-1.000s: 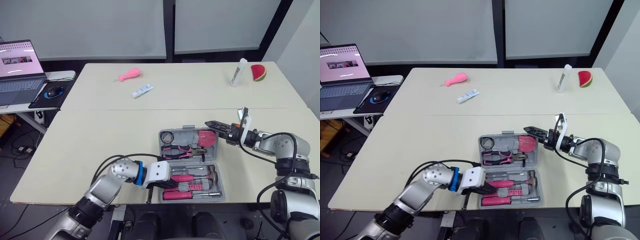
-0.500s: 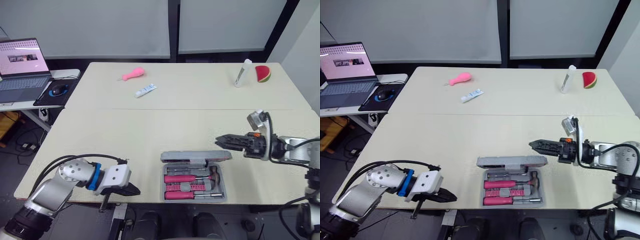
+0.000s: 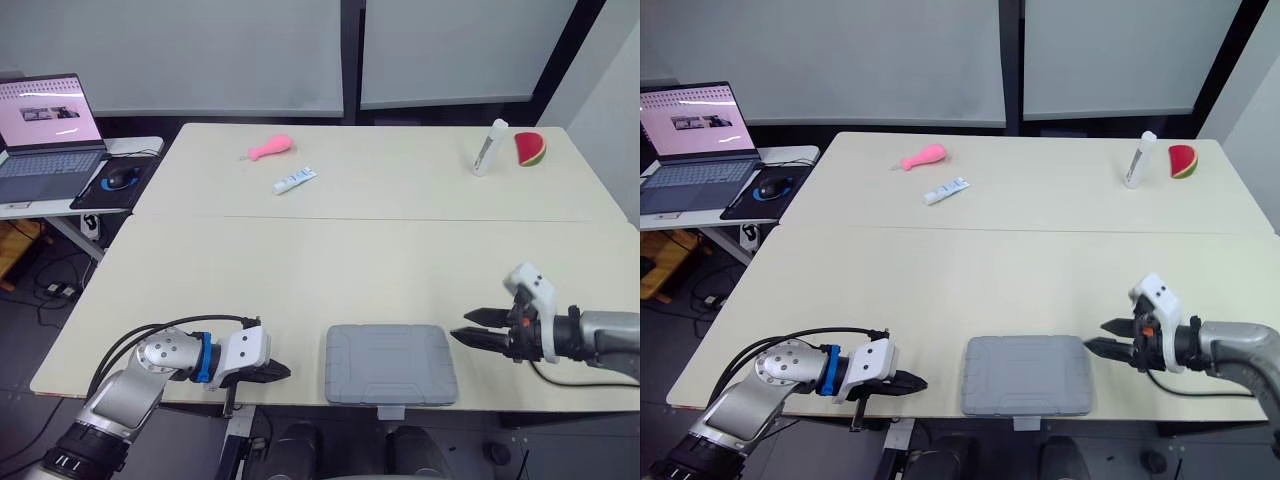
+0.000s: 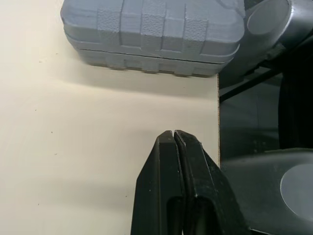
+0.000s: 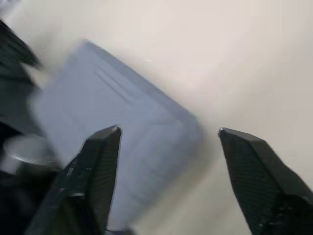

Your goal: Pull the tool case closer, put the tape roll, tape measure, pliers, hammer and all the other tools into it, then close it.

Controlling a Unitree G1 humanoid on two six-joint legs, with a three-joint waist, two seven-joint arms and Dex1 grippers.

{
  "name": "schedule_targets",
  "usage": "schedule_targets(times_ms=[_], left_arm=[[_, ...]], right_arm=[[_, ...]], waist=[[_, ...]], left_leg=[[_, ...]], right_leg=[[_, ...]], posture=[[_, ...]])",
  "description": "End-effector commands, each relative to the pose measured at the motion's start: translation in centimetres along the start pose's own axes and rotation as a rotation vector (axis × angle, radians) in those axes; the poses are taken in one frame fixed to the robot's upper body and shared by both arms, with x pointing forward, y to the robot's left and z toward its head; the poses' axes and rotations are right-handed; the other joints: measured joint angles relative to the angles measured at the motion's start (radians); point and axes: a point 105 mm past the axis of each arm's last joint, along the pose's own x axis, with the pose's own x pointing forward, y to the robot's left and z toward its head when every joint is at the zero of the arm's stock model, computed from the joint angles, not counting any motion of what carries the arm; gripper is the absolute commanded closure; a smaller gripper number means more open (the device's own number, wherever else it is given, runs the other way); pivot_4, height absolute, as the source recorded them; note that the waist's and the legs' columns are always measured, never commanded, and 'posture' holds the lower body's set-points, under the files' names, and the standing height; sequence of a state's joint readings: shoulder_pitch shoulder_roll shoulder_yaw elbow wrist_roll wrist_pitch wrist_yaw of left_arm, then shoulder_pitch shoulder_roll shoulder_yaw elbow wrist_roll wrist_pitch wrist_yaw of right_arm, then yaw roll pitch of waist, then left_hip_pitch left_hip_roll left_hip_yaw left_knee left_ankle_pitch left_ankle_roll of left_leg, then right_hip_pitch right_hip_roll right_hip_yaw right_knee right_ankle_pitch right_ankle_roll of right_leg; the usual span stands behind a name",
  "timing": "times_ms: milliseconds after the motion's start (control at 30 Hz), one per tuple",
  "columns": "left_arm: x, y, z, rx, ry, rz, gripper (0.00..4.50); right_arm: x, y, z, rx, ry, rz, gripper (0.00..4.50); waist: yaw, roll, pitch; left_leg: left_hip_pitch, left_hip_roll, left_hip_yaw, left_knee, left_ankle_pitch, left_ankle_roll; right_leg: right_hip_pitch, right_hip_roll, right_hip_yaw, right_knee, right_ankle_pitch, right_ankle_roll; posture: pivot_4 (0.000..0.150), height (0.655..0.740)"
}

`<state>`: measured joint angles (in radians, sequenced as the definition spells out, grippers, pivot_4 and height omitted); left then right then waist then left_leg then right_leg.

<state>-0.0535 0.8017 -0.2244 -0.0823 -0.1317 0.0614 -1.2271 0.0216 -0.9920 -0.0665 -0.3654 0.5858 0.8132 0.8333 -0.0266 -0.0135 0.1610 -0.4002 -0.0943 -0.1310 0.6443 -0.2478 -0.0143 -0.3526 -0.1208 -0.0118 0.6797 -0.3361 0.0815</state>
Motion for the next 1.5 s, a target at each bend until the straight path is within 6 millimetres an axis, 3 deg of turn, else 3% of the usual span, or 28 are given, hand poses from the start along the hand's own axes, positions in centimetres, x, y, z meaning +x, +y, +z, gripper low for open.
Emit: schedule_targets(times_ms=[33, 300, 533, 733, 1500], left_arm=[[0.9, 0.1, 0.9, 0.025, -0.012, 0.012, 4.50], [3.1, 0.5, 2.2, 0.028, -0.034, 0.032, 4.50], [4.7, 0.7, 2.9, 0.036, -0.045, 0.040, 4.50], [5.3, 0.8, 3.3, 0.023, -0.060, 0.036, 4.50], [6.2, 1.5, 3.7, 0.043, -0.082, 0.061, 4.50]], right_arm=[[0.3, -1.1, -2.1, -0.299, 0.083, -0.070, 2.21], [2.0, 0.3, -5.1, -0.467, 0.129, -0.018, 3.50], [3.2, 2.1, -4.8, -0.477, 0.107, 0.044, 4.48], [3.4, 2.8, -4.7, -0.460, 0.111, 0.063, 4.48], [3.7, 2.5, -5.4, -0.438, 0.103, 0.048, 4.48]], waist=[[0.000, 0.000, 0.000], [-0.004, -0.001, 0.000], [0.000, -0.001, 0.000], [0.002, -0.001, 0.000], [0.003, -0.001, 0.000]], left_leg=[[0.000, 0.000, 0.000, 0.000, 0.000, 0.000], [0.001, 0.001, 0.000, 0.000, 0.000, 0.000], [0.001, 0.001, -0.001, 0.000, 0.000, 0.000], [0.001, 0.000, -0.001, 0.001, 0.000, -0.001], [0.001, 0.000, -0.001, 0.001, 0.000, -0.001]], right_leg=[[0.000, 0.000, 0.000, 0.000, 0.000, 0.000], [0.001, 0.002, 0.000, 0.001, 0.000, 0.000], [0.002, 0.001, 0.000, 0.000, 0.000, 0.000], [0.002, 0.001, 0.000, 0.000, 0.000, 0.000], [0.003, 0.001, 0.000, 0.000, 0.000, 0.000]], posture=[[0.150, 0.7400], [0.150, 0.7400], [0.150, 0.7400], [0.150, 0.7400], [0.150, 0.7400]])
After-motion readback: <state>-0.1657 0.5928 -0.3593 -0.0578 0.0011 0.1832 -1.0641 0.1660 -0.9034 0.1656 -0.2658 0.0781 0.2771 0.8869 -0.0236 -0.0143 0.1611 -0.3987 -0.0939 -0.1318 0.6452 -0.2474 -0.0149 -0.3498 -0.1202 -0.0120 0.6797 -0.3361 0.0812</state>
